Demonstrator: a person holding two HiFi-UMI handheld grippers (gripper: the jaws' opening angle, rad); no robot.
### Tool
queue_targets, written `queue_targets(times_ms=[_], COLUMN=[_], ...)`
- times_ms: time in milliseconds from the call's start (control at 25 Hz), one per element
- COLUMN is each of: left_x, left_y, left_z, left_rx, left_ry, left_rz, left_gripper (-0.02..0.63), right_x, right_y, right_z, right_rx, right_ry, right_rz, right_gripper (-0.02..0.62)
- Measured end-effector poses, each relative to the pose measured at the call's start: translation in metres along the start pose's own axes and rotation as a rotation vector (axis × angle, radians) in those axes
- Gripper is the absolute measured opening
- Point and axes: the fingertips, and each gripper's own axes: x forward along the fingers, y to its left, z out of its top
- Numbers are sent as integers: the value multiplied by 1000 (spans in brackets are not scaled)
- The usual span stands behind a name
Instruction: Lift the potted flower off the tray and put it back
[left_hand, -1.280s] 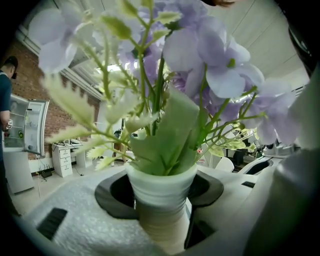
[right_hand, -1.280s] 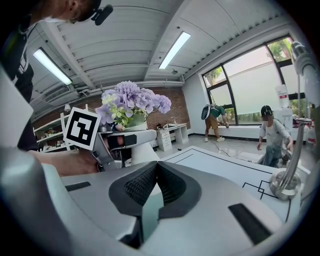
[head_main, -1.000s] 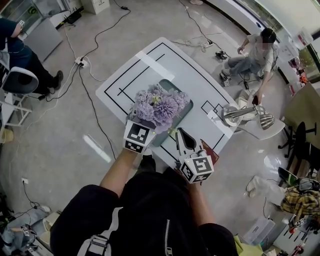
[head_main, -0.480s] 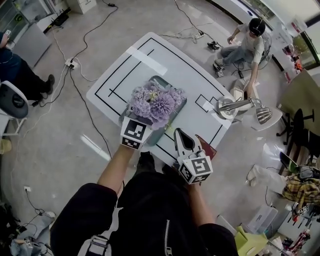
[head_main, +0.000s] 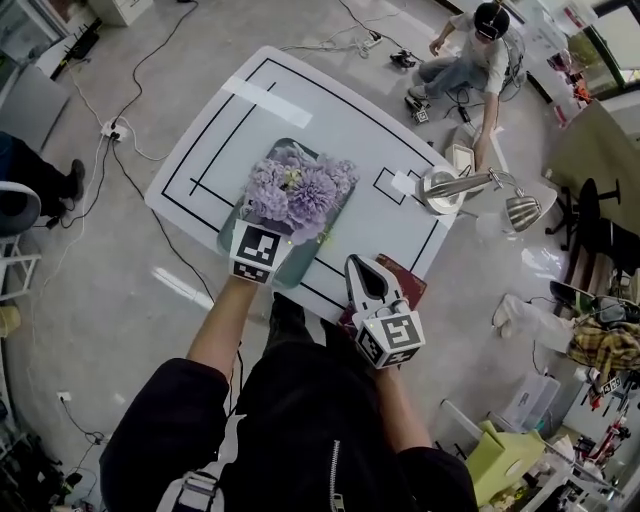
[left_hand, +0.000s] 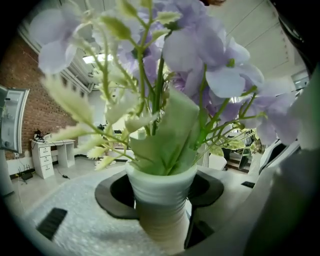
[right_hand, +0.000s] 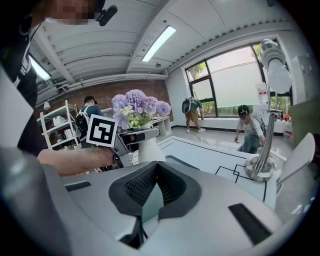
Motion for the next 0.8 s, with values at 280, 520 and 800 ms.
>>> queue_targets(times_ms=[280, 520, 800], left_x=[33, 51, 63], left_y=[9, 12, 9], left_z=[-27, -43, -53], left_rx=[-12, -14, 1], left_ry=[0, -11, -14], left_rz=[-19, -45, -58], left_gripper=[252, 252, 252], right_x=[-2, 4, 4], right_y=[-16, -22, -31], right_z=[-12, -16, -23], right_rx=[23, 23, 30], right_ry=[46, 70, 97], right_rz=[-41, -51, -59], right_gripper=[8, 8, 8])
